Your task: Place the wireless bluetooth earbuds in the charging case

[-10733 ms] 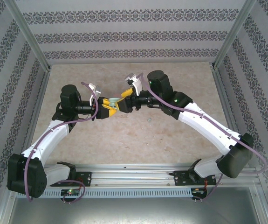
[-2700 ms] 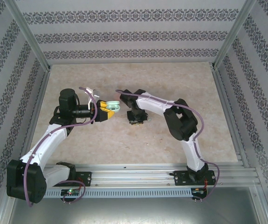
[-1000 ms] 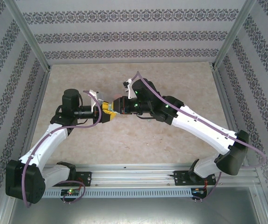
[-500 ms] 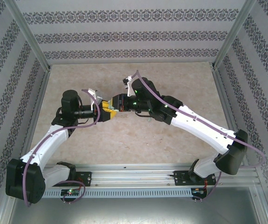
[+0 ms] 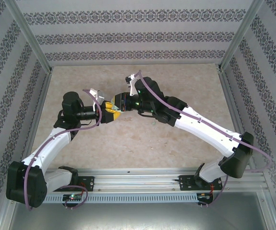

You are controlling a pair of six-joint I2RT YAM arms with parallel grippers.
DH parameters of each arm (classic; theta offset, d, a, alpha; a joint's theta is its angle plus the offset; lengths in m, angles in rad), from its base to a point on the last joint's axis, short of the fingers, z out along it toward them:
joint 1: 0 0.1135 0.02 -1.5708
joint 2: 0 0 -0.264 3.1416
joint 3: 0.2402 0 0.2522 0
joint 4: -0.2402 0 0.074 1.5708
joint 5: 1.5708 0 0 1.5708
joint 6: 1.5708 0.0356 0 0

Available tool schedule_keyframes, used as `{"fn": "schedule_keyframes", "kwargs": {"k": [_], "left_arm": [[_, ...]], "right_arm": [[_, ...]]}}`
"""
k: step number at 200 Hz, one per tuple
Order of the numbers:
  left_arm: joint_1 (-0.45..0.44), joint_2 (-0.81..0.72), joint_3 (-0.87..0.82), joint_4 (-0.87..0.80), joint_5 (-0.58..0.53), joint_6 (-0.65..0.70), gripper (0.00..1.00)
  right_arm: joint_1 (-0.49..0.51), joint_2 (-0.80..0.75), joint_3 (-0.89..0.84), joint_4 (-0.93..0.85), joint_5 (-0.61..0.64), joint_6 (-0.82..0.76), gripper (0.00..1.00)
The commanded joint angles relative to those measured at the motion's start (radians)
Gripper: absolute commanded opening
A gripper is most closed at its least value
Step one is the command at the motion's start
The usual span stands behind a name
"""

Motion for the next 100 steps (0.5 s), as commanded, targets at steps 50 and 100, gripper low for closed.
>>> {"fn": "schedule_keyframes", "kwargs": {"k": [50, 100], "left_arm": [[-0.013, 0.004, 0.020, 0.182, 0.042, -0.054, 0.11], [-0.013, -0.001, 0.019, 0.166, 0.039, -0.036, 0.11]], "right_arm": [[0.026, 0.005, -0.019, -0.099, 0.031, -0.096, 0.14], [0.025, 0.015, 0.023, -0.130, -0.007, -0.091, 0.14]]}}
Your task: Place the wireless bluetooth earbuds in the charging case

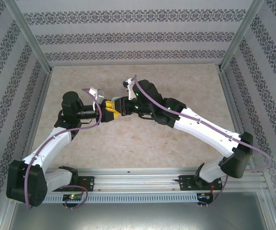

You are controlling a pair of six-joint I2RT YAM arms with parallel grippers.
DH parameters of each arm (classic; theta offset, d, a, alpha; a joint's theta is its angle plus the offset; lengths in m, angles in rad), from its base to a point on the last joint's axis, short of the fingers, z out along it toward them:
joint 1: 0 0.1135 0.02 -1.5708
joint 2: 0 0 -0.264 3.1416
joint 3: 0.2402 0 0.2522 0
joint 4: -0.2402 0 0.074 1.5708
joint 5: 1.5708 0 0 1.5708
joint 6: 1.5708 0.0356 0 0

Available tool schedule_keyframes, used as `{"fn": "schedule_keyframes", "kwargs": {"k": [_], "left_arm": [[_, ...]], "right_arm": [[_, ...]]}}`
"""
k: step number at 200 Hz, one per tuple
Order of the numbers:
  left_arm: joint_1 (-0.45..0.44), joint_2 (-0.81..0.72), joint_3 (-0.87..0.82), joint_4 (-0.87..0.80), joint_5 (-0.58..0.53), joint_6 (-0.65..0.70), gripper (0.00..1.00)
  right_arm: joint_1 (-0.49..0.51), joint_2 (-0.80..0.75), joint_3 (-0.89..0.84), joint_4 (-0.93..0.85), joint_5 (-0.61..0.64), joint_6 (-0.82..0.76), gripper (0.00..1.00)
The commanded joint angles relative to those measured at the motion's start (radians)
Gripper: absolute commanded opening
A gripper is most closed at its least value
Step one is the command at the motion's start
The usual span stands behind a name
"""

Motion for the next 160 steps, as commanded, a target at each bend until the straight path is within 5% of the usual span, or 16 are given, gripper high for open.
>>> {"fn": "schedule_keyframes", "kwargs": {"k": [1, 76, 160], "left_arm": [[-0.009, -0.013, 0.020, 0.087, 0.032, 0.004, 0.11], [-0.009, -0.047, 0.071, -0.169, 0.006, 0.223, 0.11], [-0.009, -0.080, 0.063, -0.210, -0.031, 0.291, 0.11]], "right_arm": [[0.006, 0.015, 0.026, -0.074, -0.015, -0.004, 0.14], [0.007, 0.050, 0.032, -0.124, -0.087, 0.013, 0.15], [0.013, 0.082, 0.056, -0.198, -0.082, 0.012, 0.17]]}}
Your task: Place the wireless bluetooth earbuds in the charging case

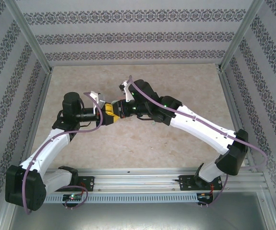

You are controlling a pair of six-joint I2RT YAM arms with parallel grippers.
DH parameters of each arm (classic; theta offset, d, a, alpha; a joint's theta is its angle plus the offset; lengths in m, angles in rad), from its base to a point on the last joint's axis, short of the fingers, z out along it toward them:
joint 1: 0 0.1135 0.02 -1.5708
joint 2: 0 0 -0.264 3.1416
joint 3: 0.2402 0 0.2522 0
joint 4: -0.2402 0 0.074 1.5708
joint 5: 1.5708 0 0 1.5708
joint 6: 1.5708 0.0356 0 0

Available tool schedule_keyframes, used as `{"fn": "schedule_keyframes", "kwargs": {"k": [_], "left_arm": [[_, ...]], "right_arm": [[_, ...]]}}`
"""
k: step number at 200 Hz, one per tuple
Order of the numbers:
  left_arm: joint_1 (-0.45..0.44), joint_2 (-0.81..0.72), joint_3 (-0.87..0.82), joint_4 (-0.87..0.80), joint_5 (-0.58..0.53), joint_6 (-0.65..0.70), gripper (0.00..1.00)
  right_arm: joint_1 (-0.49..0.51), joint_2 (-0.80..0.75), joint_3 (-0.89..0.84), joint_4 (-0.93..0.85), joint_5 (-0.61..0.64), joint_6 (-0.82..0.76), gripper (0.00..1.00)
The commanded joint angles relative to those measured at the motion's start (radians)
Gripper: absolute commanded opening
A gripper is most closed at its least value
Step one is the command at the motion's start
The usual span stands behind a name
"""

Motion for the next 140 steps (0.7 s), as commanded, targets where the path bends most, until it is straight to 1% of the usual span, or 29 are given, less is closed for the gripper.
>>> {"fn": "schedule_keyframes", "kwargs": {"k": [1, 18, 54, 101, 140], "left_arm": [[-0.007, -0.031, 0.049, 0.030, 0.013, 0.050, 0.11], [-0.007, -0.032, 0.053, 0.030, 0.011, 0.052, 0.11], [-0.007, -0.035, 0.055, 0.029, 0.012, 0.053, 0.12], [-0.007, -0.045, 0.054, 0.010, 0.008, 0.064, 0.12], [-0.008, -0.046, 0.055, -0.002, 0.006, 0.074, 0.12]], "right_arm": [[0.013, 0.027, 0.008, -0.107, 0.000, 0.005, 0.17], [0.013, 0.027, 0.008, -0.139, 0.030, 0.007, 0.18], [0.013, 0.031, 0.029, -0.170, 0.061, 0.005, 0.23], [0.013, 0.051, 0.075, -0.189, 0.067, -0.007, 0.28], [0.013, 0.057, 0.091, -0.202, 0.075, -0.007, 0.30]]}}
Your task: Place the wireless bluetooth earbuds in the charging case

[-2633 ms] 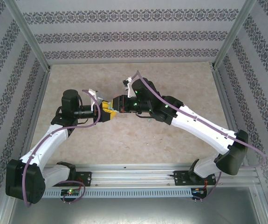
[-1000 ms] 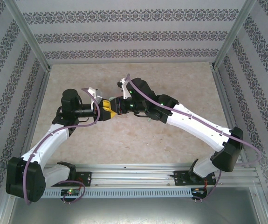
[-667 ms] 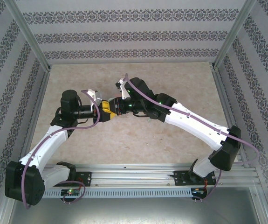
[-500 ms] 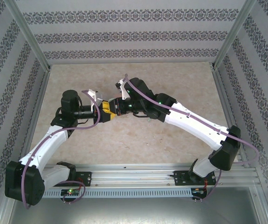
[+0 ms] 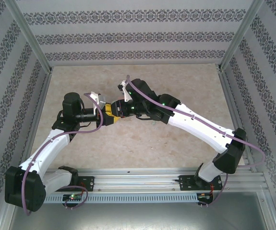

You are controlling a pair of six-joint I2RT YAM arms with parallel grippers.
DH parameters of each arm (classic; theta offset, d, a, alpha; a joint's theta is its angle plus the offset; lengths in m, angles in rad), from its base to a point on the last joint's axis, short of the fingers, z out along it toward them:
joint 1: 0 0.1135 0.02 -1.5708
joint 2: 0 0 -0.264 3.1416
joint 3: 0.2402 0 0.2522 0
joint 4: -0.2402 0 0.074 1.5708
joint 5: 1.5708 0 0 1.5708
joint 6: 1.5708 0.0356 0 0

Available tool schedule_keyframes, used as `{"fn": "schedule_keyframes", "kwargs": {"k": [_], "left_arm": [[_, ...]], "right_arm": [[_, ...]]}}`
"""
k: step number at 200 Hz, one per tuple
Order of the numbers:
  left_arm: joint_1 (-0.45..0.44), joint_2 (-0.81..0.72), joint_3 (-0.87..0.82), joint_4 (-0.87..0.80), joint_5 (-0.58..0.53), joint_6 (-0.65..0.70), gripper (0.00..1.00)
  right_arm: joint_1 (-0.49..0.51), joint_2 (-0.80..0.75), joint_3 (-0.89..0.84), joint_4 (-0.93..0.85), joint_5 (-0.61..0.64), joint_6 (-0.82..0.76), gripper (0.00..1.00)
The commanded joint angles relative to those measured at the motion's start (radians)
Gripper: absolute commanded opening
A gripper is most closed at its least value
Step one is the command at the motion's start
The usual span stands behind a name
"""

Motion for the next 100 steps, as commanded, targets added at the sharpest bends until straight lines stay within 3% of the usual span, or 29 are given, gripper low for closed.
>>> {"fn": "schedule_keyframes", "kwargs": {"k": [1, 100], "left_arm": [[-0.005, -0.037, 0.054, 0.024, 0.024, 0.038, 0.12], [-0.005, -0.035, 0.038, 0.013, 0.026, 0.040, 0.12]], "right_arm": [[0.006, 0.022, 0.012, -0.103, 0.041, -0.010, 0.30], [0.006, -0.051, 0.027, -0.102, 0.074, 0.017, 0.37]]}}
